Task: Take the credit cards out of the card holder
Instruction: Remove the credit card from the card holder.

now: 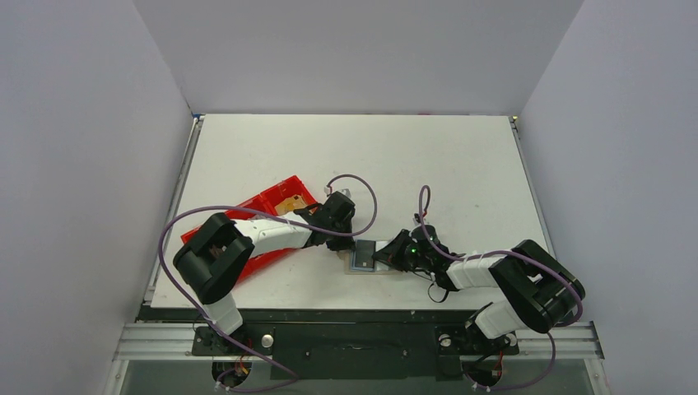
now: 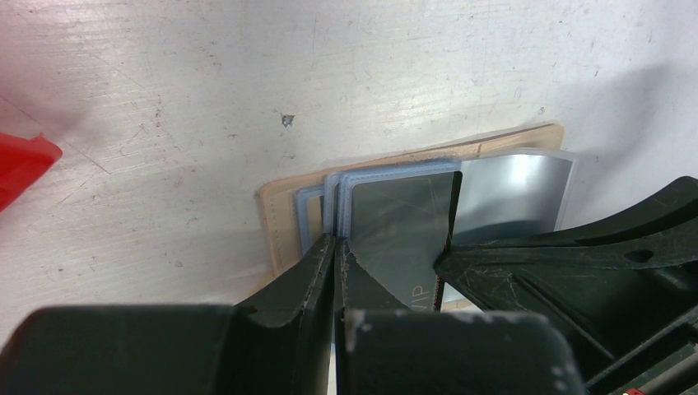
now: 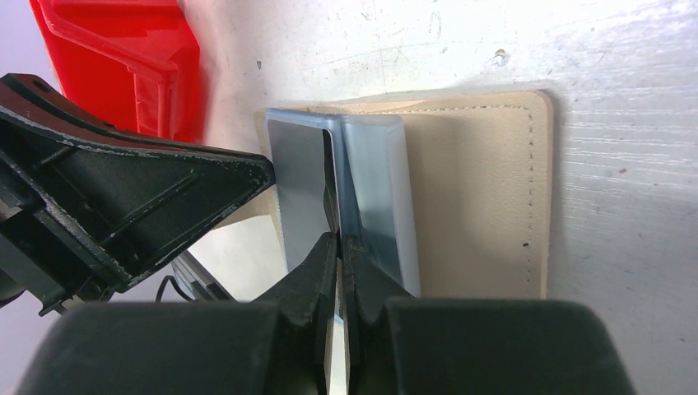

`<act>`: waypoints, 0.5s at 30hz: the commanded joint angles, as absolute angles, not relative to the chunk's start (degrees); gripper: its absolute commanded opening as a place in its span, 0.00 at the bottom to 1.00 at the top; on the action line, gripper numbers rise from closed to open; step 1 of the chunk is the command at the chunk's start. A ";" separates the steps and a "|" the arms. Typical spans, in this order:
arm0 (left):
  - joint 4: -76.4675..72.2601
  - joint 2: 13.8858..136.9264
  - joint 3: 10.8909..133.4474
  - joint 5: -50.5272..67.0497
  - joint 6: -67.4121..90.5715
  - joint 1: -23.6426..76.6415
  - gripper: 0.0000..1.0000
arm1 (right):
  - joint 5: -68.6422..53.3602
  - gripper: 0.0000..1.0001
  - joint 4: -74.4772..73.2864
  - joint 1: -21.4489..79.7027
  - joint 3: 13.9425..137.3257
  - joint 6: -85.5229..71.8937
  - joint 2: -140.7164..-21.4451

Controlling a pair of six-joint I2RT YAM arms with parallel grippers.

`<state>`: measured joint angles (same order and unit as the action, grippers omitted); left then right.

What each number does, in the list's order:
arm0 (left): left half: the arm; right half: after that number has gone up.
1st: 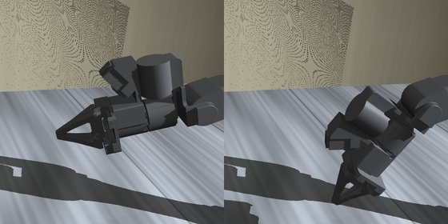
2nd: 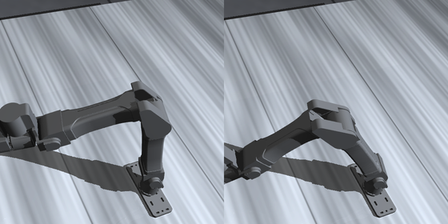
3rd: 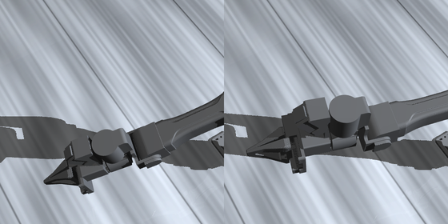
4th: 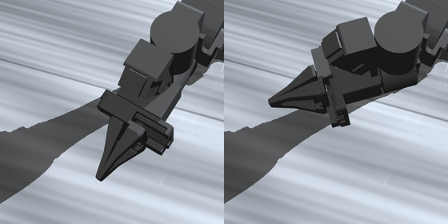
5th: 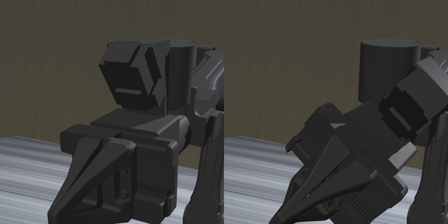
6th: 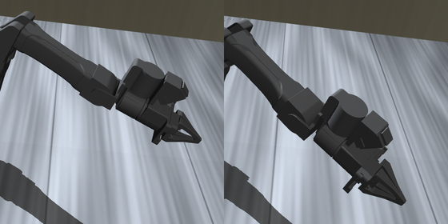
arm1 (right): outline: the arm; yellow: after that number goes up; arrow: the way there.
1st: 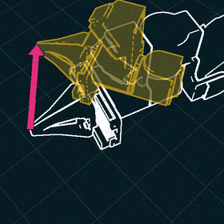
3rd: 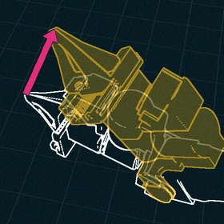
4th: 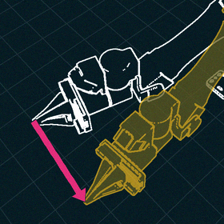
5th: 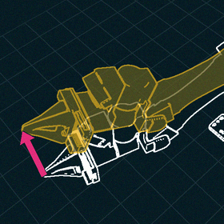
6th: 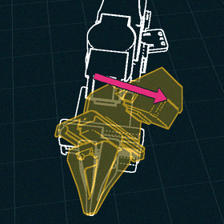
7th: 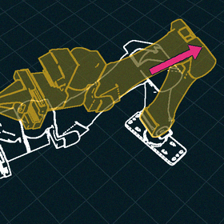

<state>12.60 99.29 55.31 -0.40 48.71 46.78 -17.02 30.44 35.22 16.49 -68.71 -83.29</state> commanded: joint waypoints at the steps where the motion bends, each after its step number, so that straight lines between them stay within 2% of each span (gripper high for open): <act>1: 15.89 100.49 53.12 -2.17 48.38 47.39 0.00 | -16.61 0.00 33.77 34.95 16.17 -68.74 -82.74; 15: 16.46 100.56 52.35 -2.75 48.18 47.07 0.00 | -11.24 0.00 22.29 34.86 16.56 -64.07 -76.02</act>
<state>12.19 99.11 54.89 -0.58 48.93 46.78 -14.52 25.15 35.22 16.47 -66.65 -78.67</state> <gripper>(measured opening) 0.003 0.006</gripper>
